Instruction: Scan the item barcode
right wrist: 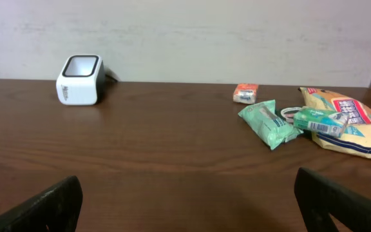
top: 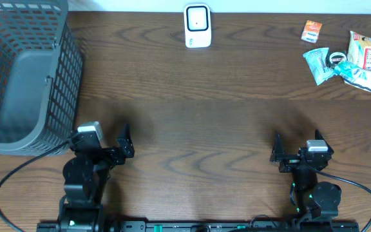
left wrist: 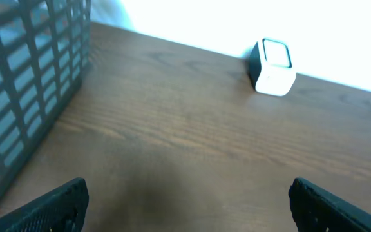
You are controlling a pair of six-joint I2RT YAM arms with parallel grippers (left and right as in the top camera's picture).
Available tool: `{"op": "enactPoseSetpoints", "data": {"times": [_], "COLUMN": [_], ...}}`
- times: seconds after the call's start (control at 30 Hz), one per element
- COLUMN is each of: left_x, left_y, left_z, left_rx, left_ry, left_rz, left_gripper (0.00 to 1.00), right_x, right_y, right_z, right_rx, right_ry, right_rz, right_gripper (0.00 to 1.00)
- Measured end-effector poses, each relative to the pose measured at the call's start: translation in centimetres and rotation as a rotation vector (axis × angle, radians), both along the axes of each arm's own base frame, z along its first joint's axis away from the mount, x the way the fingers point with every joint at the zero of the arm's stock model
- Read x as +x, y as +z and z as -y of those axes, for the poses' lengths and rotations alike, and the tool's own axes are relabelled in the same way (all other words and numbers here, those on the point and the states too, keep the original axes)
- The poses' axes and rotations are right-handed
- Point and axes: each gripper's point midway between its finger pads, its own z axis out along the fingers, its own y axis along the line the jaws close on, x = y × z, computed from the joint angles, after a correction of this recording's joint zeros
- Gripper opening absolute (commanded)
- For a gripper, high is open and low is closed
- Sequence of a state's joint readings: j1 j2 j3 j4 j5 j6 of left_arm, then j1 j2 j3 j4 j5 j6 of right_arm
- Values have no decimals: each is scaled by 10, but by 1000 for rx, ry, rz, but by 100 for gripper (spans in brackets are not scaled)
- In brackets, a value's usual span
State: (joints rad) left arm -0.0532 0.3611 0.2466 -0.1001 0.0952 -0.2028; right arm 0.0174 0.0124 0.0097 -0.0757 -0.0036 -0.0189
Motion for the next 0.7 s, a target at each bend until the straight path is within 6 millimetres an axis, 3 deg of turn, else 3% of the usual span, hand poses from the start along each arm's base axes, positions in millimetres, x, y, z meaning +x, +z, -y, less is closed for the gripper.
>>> {"op": "enactPoseSetpoints", "data": {"times": [0.27,0.7], "left_x": [-7,-13], "left_y": [11,2], "left_z": [-3,-14], "left_rx": [44,48], "left_ry": [5,51], "left_rz": [90,183], "left_gripper": [97,98], "right_x": [0,0], "right_y": [0,0], "right_z": [0,0], "right_rx": [0,0], "right_ry": [0,0], "right_rz": [1,0], "right_gripper": [99,99]}}
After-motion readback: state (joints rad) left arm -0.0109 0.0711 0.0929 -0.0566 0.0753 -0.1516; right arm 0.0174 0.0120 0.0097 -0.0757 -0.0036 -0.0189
